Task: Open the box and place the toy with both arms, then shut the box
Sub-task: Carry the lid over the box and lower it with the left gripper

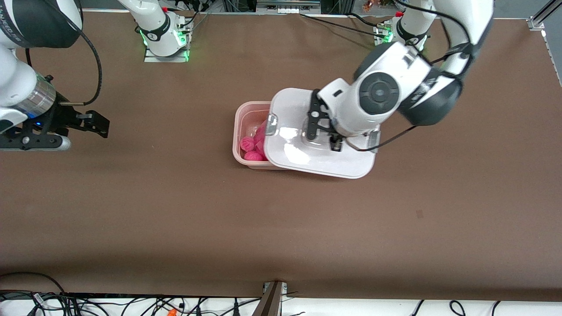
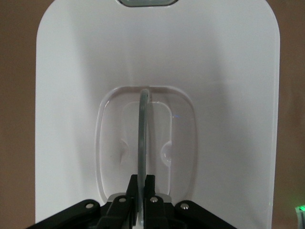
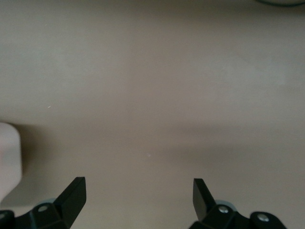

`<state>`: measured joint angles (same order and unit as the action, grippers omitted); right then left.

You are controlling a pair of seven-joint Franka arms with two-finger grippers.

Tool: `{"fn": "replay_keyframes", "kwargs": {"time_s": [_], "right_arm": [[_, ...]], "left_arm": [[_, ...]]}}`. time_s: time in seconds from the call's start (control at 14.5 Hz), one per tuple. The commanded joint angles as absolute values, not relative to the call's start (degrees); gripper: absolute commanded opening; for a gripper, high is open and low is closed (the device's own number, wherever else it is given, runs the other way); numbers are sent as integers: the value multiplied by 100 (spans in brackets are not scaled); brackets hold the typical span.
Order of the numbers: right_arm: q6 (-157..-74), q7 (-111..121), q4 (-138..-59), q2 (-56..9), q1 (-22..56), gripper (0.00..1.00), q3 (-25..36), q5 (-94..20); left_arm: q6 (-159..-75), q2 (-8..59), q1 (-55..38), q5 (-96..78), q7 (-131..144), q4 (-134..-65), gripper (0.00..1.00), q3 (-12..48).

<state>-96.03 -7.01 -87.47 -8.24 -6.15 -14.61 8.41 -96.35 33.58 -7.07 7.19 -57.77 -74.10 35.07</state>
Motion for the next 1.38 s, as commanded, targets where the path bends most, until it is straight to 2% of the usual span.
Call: {"fn": "replay_keyframes", "kwargs": {"time_s": [0.0, 0.28, 0.83, 1.11, 1.31], "right_arm": [[-10073, -536, -9869, 52, -598, 99, -1257, 669], [-9774, -545, -9756, 140, -598, 99, -827, 282], [-9765, -475, -9729, 202, -527, 99, -598, 281], [-9782, -483, -9747, 202, -72, 99, -133, 273], [-9843, -598, -9826, 193, -53, 99, -132, 150]], "left_arm": [[-10071, 3393, -1159, 1027, -5285, -7496, 0, 3419], [-10423, 3428, -1565, 1756, -4483, -7891, 0, 3428], [-11451, 3410, -1784, 2074, -3313, -8674, 0, 3428], [-11487, 3419, -1802, 2188, -3278, -8719, 0, 3437], [-11479, 3366, -1793, 2188, -3278, -8841, 0, 3445]]}}
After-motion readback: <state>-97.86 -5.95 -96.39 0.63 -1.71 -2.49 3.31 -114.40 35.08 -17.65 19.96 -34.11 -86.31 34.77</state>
